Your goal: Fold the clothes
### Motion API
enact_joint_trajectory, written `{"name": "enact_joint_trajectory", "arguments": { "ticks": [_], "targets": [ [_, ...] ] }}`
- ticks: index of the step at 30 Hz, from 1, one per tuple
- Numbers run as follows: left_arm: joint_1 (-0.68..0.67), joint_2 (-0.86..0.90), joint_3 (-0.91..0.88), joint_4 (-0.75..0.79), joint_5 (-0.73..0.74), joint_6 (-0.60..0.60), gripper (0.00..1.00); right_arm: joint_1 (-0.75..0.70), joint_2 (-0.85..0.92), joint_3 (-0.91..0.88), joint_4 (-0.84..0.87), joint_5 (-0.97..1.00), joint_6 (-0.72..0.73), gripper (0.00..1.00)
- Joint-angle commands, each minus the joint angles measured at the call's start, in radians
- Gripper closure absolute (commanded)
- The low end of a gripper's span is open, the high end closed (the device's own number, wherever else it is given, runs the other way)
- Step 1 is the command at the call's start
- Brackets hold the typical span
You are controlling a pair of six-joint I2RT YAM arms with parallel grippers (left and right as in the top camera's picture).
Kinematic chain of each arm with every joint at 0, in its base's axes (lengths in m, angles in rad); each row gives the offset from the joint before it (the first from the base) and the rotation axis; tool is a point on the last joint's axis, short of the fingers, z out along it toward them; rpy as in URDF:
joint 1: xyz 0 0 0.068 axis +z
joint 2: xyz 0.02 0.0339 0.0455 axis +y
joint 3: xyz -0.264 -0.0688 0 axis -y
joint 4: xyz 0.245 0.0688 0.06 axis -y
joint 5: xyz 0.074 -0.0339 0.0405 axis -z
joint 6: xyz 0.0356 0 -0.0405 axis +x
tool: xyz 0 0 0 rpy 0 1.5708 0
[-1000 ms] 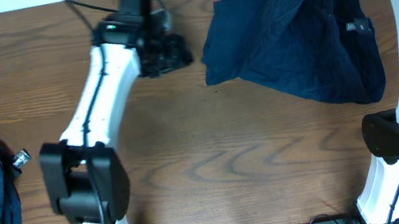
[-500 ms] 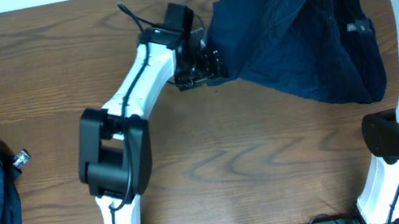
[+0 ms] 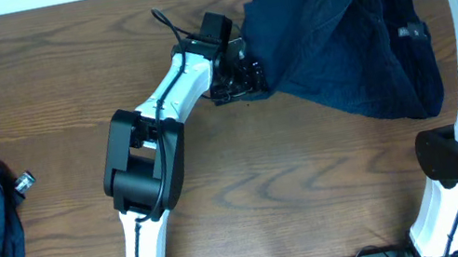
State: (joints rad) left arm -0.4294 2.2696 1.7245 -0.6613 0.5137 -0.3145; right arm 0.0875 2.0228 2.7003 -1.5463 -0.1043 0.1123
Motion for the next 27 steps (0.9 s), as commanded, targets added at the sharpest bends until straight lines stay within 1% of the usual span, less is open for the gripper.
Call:
{"name": "enact_joint_trajectory", "arguments": {
  "ticks": [1, 5, 9, 10, 11, 13, 14, 17, 18, 19, 20, 22, 24, 27],
  "targets": [
    [-0.009, 0.021, -0.006, 0.005, -0.001, 0.002, 0.21, 0.005, 0.007, 0.005, 0.008, -0.012, -0.017, 0.99],
    [-0.011, 0.021, -0.006, 0.018, -0.001, 0.001, 0.28, 0.005, 0.007, 0.005, 0.010, -0.012, -0.017, 0.99],
    [-0.011, 0.021, -0.006, 0.032, 0.000, -0.006, 0.28, 0.005, 0.007, 0.005, 0.009, -0.012, -0.017, 0.99],
    [-0.011, 0.021, -0.006, 0.035, 0.001, -0.006, 0.30, 0.005, 0.007, 0.005, 0.009, -0.012, -0.017, 0.99],
    [-0.011, 0.021, -0.006, 0.039, 0.003, -0.006, 0.33, 0.005, 0.007, 0.005, 0.009, -0.012, -0.017, 0.99],
    [-0.011, 0.021, -0.006, 0.039, 0.003, -0.006, 0.53, 0.005, 0.007, 0.005, 0.010, -0.011, -0.017, 0.99],
    [-0.011, 0.021, -0.006, 0.041, 0.003, -0.006, 0.57, 0.005, 0.007, 0.005, 0.010, -0.012, -0.017, 0.99],
    [-0.011, 0.021, -0.006, 0.049, 0.003, -0.006, 0.58, 0.005, 0.008, 0.005, 0.010, -0.011, -0.024, 0.99],
    [-0.011, 0.021, -0.006, 0.052, 0.003, -0.006, 0.61, 0.005, 0.008, 0.005, 0.009, -0.011, -0.024, 0.99],
    [-0.011, 0.021, -0.006, 0.055, 0.003, -0.006, 0.67, 0.005, 0.008, 0.005, 0.009, -0.012, -0.024, 0.99],
    [-0.011, 0.021, -0.006, 0.058, 0.003, -0.012, 0.71, 0.005, 0.008, 0.005, 0.010, -0.011, -0.024, 0.99],
    [-0.011, 0.021, -0.006, 0.065, 0.003, -0.021, 0.72, 0.005, 0.008, 0.005, 0.010, -0.012, -0.024, 0.99],
    [-0.011, 0.021, -0.006, 0.069, 0.003, -0.021, 0.76, 0.005, 0.008, 0.005, 0.010, -0.011, -0.024, 0.99],
    [-0.011, 0.021, -0.006, 0.076, 0.004, -0.022, 0.93, 0.005, 0.008, 0.005, 0.010, -0.011, -0.024, 0.99]
  ]
}}
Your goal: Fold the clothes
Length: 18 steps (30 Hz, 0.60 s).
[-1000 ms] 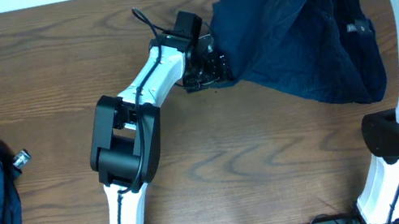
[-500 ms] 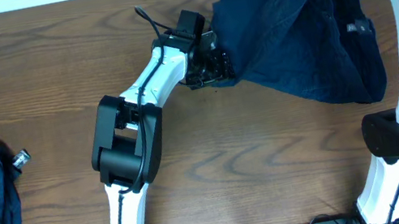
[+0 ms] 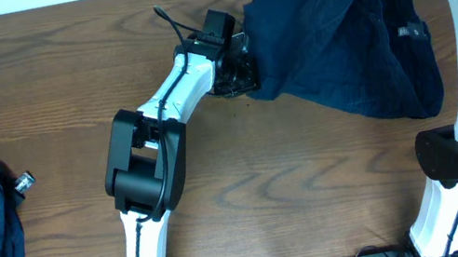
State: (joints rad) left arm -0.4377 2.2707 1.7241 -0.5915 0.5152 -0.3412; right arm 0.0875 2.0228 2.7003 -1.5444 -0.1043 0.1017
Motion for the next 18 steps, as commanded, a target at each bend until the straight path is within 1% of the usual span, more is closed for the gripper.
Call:
{"name": "enact_joint_trajectory", "arguments": {
  "ticks": [1, 8, 11, 13, 18],
  "targets": [
    [-0.002, 0.019, -0.006, 0.006, 0.003, 0.005, 0.94, 0.005, 0.008, 0.005, 0.008, -0.012, -0.014, 0.99],
    [-0.001, 0.006, -0.005, 0.023, -0.003, -0.006, 0.94, 0.005, 0.008, 0.005, 0.008, -0.011, -0.014, 0.99],
    [0.012, -0.046, -0.005, 0.010, -0.068, -0.012, 0.94, 0.004, 0.008, 0.005, 0.008, -0.006, -0.014, 0.99],
    [0.023, -0.101, -0.005, -0.006, -0.138, -0.012, 0.94, 0.003, 0.008, 0.005, 0.010, 0.008, -0.014, 0.99],
    [0.069, -0.293, -0.005, -0.063, -0.276, 0.003, 0.94, -0.004, 0.008, 0.005, 0.023, 0.011, -0.013, 0.99]
  ]
}}
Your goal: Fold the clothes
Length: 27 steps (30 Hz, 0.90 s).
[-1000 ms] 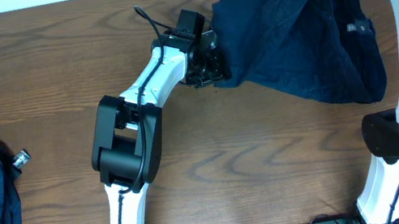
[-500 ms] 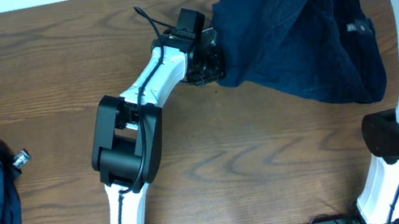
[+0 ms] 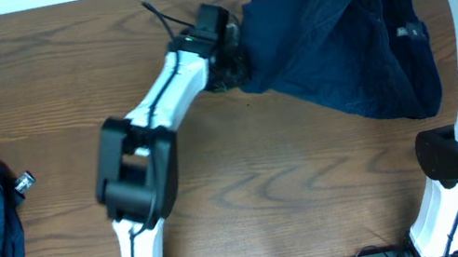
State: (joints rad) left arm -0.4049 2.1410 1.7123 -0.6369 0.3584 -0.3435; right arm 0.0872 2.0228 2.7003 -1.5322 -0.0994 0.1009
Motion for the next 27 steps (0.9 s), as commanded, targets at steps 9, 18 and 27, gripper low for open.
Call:
{"name": "enact_joint_trajectory", "arguments": {
  "ticks": [9, 18, 27],
  "targets": [
    [0.159, -0.529, 0.007, -0.128, -0.201, 0.052, 0.94, -0.004, 0.008, 0.005, 0.026, 0.006, -0.012, 0.99],
    [0.234, -0.771, 0.007, -0.241, -0.296, 0.105, 0.94, -0.004, 0.008, 0.009, 0.035, 0.006, -0.001, 0.99],
    [0.237, -0.911, 0.007, -0.253, -0.346, 0.110, 0.94, -0.015, -0.026, 0.077, 0.043, 0.005, 0.007, 0.99]
  ]
}}
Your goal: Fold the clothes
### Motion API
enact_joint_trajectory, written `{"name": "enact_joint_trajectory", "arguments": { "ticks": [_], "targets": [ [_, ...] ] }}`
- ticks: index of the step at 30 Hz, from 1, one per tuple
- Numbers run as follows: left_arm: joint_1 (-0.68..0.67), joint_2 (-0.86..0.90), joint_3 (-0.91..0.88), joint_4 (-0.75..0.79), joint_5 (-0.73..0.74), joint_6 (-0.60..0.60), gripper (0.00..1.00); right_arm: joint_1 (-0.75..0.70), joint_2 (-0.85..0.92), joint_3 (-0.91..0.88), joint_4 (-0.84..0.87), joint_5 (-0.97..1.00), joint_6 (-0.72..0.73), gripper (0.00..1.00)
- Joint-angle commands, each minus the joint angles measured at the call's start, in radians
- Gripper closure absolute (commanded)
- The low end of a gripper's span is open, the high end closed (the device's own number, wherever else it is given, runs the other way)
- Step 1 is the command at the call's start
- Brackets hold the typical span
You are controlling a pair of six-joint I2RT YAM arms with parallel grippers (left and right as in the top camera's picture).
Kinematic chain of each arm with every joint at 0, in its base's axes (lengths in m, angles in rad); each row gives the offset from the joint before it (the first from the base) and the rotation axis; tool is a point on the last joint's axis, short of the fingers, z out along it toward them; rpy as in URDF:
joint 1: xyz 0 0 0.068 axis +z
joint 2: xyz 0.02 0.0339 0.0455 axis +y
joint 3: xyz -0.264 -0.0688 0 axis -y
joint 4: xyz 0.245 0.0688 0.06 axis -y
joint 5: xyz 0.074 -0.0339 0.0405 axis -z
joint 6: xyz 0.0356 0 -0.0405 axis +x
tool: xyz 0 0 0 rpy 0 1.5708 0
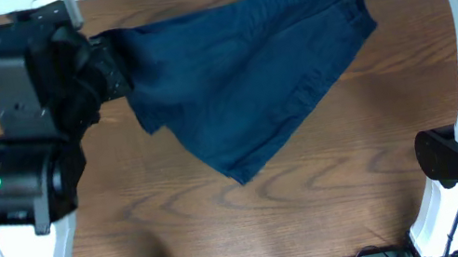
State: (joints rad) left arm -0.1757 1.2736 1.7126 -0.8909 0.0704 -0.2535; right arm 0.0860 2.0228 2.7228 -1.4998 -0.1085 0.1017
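Note:
A dark blue garment (248,78) hangs spread in the air across the back of the table, its lowest corner near the middle. My left gripper (112,69) is raised high at the upper left and is shut on the garment's left corner. The right gripper is at the top right, mostly hidden under its own wrist; the garment's other top corner runs up into it and is held there. The cloth is pulled fairly taut between the two grippers.
Another dark blue cloth lies at the left edge, mostly covered by the raised left arm (24,174). The white right arm stands along the right side. A black rail runs along the front edge.
The left gripper, holding the garment's edge near the back middle, is now high and far to the left. The bunched garment is now stretched wide between both grippers.
The garment hung bunched from the right gripper at the back right while the left gripper worked at its left edge low on the table. It stayed closed there for two more moments. Now the left corner is lifted and the garment is spread out.

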Motion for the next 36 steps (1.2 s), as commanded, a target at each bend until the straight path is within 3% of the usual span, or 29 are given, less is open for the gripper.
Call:
{"name": "enact_joint_trajectory", "arguments": {
  "ticks": [1, 22, 30, 36],
  "targets": [
    [0.007, -0.056, 0.007, 0.002, -0.064, 0.021, 0.94, -0.014, -0.035, 0.066, 0.011, 0.014, 0.006, 0.99],
    [0.007, -0.309, 0.061, 0.010, -0.252, 0.031, 0.94, 0.000, -0.370, 0.096, -0.078, 0.015, 0.129, 0.99],
    [0.007, -0.288, 0.079, 0.069, -0.278, 0.039, 0.94, 0.000, -0.398, 0.095, -0.124, 0.044, 0.192, 0.99],
    [0.007, -0.146, 0.079, 0.061, -0.268, 0.035, 0.94, 0.000, -0.330, 0.094, -0.198, 0.121, 0.222, 0.99]
  ]
}}
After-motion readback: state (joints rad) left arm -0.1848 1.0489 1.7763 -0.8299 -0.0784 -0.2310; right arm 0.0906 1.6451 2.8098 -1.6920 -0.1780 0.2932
